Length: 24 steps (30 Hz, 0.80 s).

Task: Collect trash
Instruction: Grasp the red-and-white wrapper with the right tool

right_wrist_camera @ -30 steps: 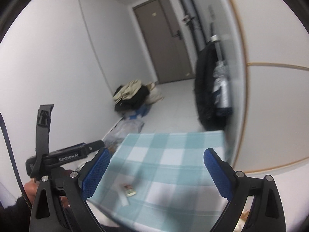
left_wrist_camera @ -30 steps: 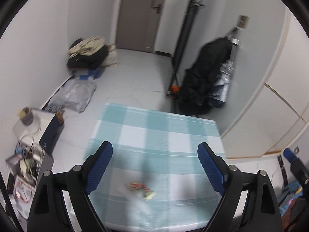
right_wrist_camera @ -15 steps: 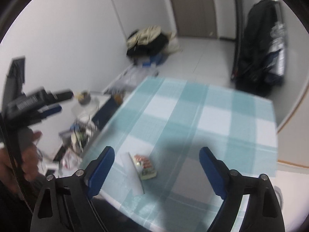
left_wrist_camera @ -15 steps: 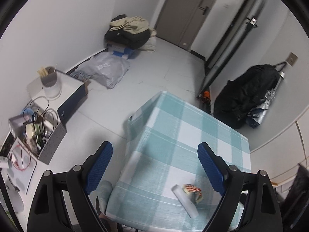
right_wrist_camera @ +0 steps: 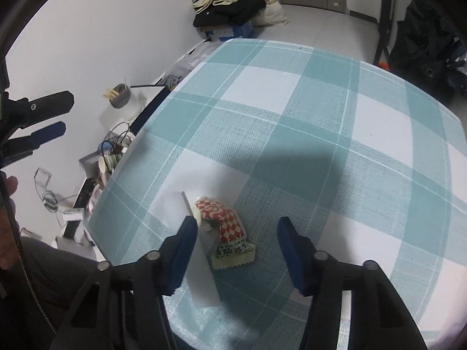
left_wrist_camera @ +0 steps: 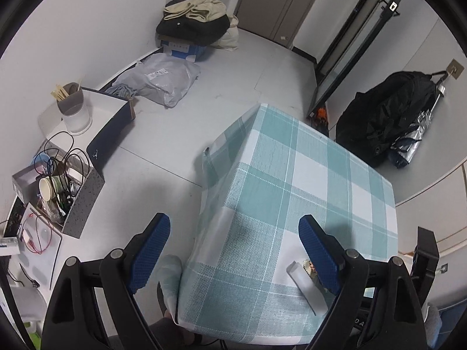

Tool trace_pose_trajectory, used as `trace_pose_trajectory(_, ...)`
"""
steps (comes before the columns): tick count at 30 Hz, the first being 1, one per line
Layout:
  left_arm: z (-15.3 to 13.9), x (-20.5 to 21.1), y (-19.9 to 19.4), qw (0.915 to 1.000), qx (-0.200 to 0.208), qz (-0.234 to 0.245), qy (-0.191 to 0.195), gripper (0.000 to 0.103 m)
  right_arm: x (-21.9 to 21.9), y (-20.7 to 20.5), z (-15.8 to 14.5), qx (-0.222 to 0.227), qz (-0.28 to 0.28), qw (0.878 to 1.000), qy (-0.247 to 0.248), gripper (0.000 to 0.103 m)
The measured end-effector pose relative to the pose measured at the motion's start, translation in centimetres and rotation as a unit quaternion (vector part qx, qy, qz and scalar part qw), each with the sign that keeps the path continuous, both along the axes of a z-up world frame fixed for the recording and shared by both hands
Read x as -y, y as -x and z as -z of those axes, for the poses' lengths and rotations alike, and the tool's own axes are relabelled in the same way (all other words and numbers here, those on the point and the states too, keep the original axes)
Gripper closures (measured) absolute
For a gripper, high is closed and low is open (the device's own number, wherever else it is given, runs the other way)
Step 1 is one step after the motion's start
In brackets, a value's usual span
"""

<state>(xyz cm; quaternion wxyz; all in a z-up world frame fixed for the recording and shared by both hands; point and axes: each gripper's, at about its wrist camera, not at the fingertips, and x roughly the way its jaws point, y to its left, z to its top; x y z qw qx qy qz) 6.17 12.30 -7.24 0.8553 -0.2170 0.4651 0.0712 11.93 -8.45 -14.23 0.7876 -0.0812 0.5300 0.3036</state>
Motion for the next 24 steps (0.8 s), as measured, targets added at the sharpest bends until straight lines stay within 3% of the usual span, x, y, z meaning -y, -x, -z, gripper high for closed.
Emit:
trace_pose_trajectory(6, 1.4, 0.5, -0.6, 0.9993, -0.03, 0.016, -0.012, 0.015, -0.3, 0.4, 0.0, 0.023, -0.017, 0.999, 0.019, 0.064)
trace_pose_trajectory(8, 2.0, 0.7, -0.7, 0.9987, -0.046, 0.02, -0.008, 0.015, -0.3, 0.4, 0.0, 0.016, -0.021, 1.0, 0.012, 0.081)
trace_pose_trajectory(9, 2.4, 0.7, -0.7, 0.9982, -0.055, 0.022, -0.003, 0.015, -0.3, 0.3, 0.1, 0.01, -0.023, 1.0, 0.009, 0.085)
trace_pose_trajectory(15, 3.0, 1.7, -0.8, 0.9972, -0.065, 0.034, 0.01, 0.016, 0.9, 0.0, -0.9, 0.026, -0.011, 1.0, -0.005, 0.087)
trace_pose_trajectory(24, 4.1, 6.1, -0.8, 0.9899, -0.095, 0.1, 0.034, 0.016, 5.6, -1.2, -2.8, 0.04, 0.058, 0.997, -0.035, 0.09)
